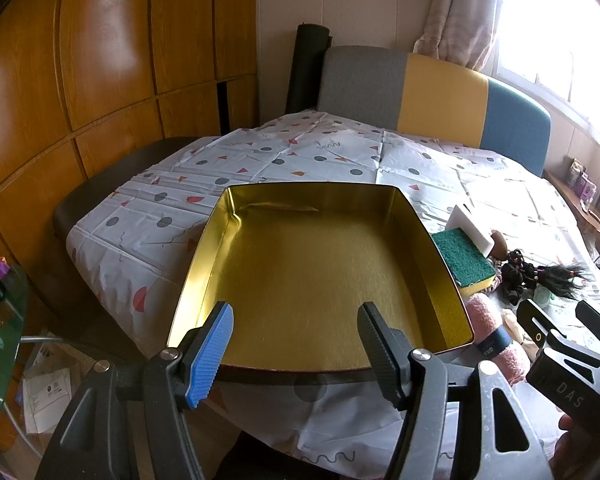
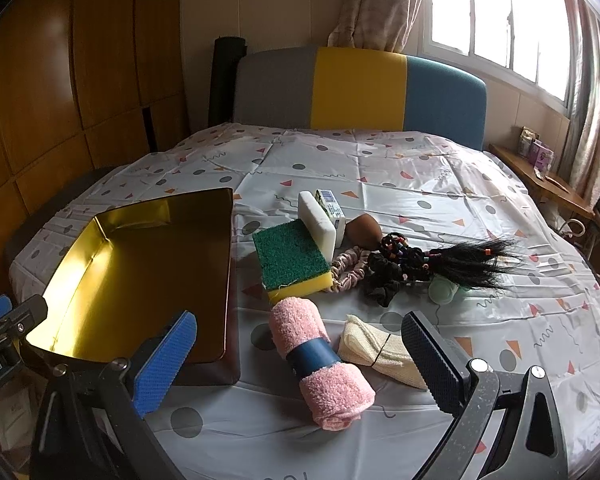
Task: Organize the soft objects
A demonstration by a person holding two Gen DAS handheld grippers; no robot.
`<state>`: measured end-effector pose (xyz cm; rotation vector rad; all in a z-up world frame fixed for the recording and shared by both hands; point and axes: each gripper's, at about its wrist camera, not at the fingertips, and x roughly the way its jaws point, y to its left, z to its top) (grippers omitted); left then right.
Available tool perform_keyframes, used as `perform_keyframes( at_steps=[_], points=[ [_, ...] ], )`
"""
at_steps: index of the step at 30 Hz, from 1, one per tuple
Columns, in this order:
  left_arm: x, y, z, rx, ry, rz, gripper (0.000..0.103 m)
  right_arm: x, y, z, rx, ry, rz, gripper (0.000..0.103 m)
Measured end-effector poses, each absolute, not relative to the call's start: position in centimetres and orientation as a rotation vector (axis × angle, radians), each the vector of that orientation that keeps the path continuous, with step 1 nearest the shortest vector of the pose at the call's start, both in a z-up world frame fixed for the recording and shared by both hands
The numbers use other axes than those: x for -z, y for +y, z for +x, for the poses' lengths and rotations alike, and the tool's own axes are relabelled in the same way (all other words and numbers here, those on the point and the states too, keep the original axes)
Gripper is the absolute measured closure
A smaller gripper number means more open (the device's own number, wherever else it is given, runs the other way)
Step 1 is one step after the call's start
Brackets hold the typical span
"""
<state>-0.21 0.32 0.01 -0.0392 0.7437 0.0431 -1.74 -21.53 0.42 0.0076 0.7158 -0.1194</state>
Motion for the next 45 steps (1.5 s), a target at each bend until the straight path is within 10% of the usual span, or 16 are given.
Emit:
perform_keyframes(
  at_steps=[45],
  points=[
    [0.2,0.28,-0.4,-0.044,0.754,-0.028,0.037,-0.57,-21.97,-2.1,0.125,0.707,0.016,0.0]
  ],
)
